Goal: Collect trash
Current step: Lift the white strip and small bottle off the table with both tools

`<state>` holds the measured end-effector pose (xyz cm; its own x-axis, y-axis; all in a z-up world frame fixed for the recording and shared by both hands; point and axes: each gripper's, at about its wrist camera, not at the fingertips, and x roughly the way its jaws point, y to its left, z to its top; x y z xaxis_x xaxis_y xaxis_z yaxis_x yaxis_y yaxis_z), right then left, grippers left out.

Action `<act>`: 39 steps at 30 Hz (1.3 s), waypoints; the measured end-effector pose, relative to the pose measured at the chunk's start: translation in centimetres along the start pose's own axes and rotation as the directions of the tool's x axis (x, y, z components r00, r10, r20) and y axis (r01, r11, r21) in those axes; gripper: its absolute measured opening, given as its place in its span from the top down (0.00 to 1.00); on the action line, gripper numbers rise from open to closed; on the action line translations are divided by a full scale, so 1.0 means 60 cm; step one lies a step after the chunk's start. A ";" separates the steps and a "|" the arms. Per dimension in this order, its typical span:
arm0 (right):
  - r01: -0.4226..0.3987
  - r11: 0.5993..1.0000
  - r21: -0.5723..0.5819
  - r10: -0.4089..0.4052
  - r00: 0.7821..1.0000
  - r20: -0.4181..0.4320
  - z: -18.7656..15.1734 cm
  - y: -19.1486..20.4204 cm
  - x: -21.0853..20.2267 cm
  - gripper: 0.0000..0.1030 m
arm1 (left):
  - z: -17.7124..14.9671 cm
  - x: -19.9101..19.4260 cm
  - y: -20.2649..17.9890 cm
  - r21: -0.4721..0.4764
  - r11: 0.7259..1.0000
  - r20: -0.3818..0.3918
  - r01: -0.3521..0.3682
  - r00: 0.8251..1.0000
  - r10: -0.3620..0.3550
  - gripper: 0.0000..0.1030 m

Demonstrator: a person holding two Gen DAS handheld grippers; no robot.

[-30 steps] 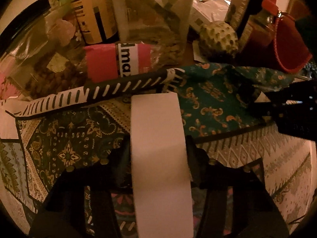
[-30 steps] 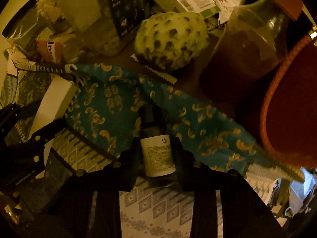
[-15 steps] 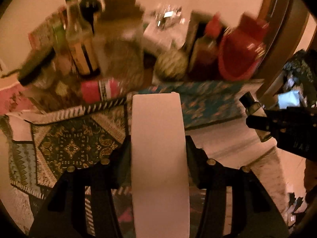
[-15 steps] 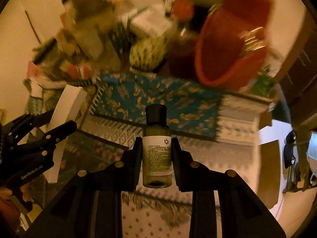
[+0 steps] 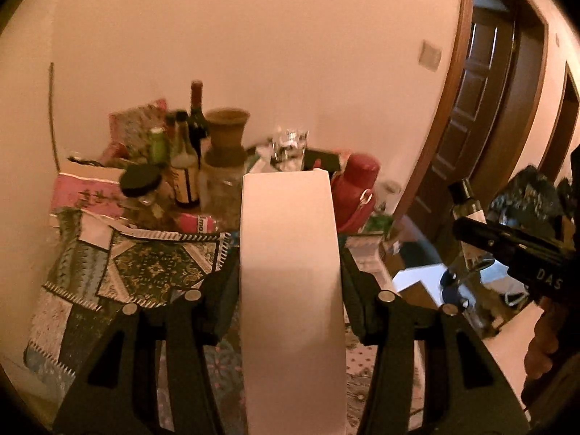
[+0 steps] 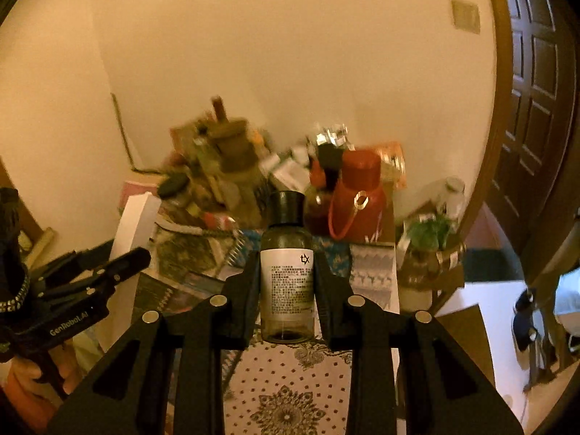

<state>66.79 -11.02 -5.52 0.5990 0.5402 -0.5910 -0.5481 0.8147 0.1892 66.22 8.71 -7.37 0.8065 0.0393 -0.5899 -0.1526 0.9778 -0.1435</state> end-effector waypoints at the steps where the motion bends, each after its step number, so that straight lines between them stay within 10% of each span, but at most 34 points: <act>1: -0.008 1.000 -0.002 0.008 1.000 0.024 0.000 0.006 -0.021 0.75 | -0.001 -0.020 -0.004 -0.002 1.000 0.017 -0.004 1.000 0.004 0.51; 16: -0.033 0.998 0.048 0.025 0.987 0.161 -0.054 0.102 -0.183 0.75 | -0.039 -0.263 0.004 0.022 0.999 0.199 0.031 0.979 -0.035 0.51; 39: 0.040 0.983 0.179 -0.059 0.993 0.099 -0.296 0.378 -0.333 0.75 | -0.279 -0.546 0.208 0.050 0.988 0.116 0.147 0.982 -0.152 0.51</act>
<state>32.02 -7.07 -3.34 0.6849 0.5097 -0.5207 -0.4103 0.8603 0.3025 28.34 16.15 -3.14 0.8809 -0.0863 -0.4653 -0.0033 0.9821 -0.1885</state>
